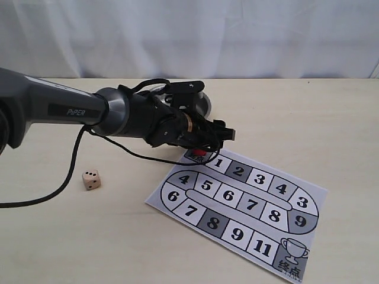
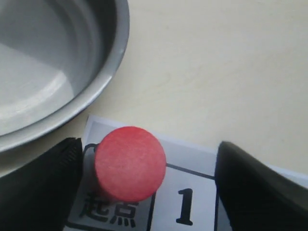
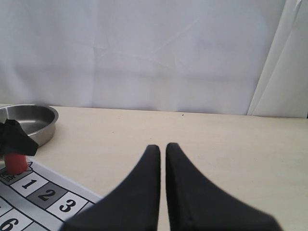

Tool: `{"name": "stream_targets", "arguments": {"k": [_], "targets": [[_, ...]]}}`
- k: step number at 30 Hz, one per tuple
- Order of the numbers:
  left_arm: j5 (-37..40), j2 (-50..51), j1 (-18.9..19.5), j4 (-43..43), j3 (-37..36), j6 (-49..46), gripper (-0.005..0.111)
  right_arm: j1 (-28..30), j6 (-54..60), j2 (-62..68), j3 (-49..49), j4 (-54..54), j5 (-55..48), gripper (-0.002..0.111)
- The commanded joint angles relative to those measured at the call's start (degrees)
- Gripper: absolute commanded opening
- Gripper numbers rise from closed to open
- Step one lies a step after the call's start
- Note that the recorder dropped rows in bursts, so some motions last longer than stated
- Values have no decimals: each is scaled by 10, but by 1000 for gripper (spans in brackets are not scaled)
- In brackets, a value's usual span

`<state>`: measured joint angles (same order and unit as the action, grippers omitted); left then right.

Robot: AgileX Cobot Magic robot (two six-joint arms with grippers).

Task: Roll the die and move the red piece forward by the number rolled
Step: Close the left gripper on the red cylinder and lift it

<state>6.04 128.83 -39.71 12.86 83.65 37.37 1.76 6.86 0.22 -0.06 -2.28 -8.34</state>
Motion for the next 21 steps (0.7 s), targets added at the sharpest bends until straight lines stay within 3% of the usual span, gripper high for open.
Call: {"name": "stream_targets", "arguments": {"k": [1,9,14,21], "targets": [[-5,-2,11,1,5,2,71,1,0,-2,1,1,3,4],[-8,-2,11,1,5,2,70,1,0,-2,1,1,3,4],[-13,6,11,4,5,2,42,1,0,-2,1,1,3,4],[-17,9,11,4,5,-1,20,1,0,-2,1,1,3,4]]}}
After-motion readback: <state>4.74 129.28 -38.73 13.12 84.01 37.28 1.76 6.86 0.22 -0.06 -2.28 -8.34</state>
